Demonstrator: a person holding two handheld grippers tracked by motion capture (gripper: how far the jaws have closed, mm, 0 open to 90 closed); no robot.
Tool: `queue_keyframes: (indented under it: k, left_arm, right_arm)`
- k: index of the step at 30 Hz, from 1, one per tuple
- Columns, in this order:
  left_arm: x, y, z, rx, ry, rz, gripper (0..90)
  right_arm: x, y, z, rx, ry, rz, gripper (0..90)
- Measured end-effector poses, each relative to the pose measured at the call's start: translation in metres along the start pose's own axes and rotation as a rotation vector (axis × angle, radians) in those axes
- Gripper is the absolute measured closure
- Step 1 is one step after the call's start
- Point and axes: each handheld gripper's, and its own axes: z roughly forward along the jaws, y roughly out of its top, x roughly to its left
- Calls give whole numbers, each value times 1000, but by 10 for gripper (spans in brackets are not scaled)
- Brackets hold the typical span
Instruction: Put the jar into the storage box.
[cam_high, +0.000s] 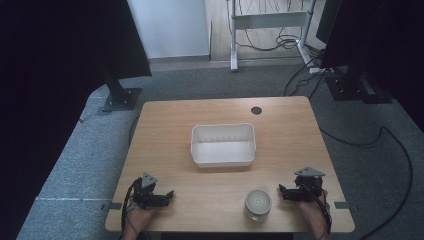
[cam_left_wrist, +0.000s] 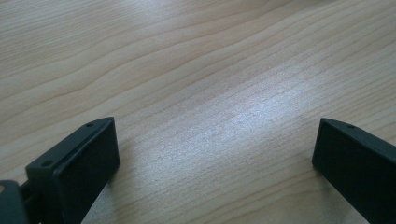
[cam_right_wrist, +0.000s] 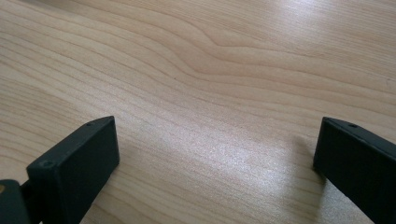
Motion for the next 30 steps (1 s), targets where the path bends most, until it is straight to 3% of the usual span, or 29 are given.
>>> queue_keyframes:
  k: [18,30]
  left_arm:
    - [0,-3,-5,-3,-20,18,60]
    - [-9,1,-11,-18,-37,42,63]
  right_arm:
    - [0,0,0,-3,2,-2,7]
    - [0,0,0,-4,4,-3,11]
